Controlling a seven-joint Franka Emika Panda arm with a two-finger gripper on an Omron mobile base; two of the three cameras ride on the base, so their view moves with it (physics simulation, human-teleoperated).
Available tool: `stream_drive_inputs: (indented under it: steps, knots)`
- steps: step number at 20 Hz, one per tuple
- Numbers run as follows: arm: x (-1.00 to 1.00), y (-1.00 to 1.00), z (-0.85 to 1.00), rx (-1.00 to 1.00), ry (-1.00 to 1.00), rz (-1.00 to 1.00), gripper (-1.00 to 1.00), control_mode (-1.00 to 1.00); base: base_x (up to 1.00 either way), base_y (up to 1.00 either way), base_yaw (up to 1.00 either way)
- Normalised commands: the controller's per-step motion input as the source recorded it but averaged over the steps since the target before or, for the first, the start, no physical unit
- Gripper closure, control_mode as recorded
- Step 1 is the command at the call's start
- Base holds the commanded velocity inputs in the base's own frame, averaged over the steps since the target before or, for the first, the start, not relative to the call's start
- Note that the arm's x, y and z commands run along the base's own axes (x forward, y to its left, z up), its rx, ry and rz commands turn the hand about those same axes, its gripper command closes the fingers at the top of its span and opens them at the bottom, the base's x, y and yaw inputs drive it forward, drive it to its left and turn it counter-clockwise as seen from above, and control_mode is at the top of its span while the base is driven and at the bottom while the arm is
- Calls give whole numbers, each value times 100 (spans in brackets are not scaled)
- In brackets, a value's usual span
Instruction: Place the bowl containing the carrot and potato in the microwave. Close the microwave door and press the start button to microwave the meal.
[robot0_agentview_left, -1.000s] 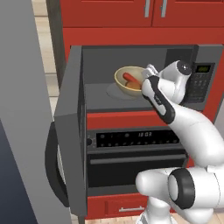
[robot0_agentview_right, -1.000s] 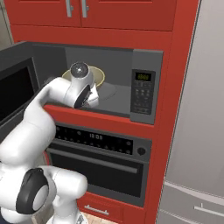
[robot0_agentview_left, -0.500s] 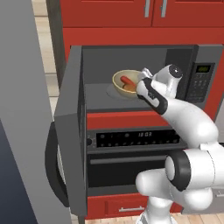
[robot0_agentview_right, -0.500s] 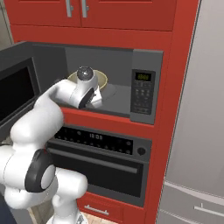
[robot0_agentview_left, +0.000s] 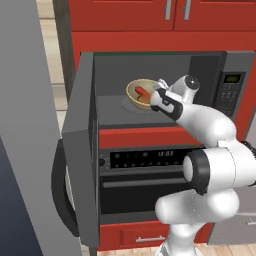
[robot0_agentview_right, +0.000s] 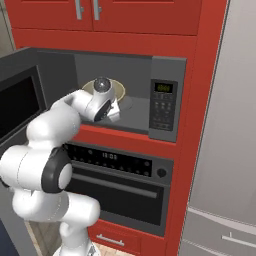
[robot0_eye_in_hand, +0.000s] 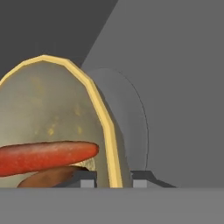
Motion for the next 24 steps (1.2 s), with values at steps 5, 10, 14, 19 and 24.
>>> stream_drive_inputs:
  steps: [5, 10, 14, 19, 24]
  knots:
    - [52, 0, 0, 0, 7, 0, 100, -100, 0, 0, 0]
    - [44, 0, -3, 0, 4, 0, -100, -100, 0, 0, 0]
    - [28, 0, -12, 0, 0, 0, -100, -100, 0, 0, 0]
    - [0, 0, -20, 0, -4, 0, -100, -100, 0, 0, 0]
    - [-26, 0, -13, 0, -16, 0, -100, -100, 0, 0, 0]
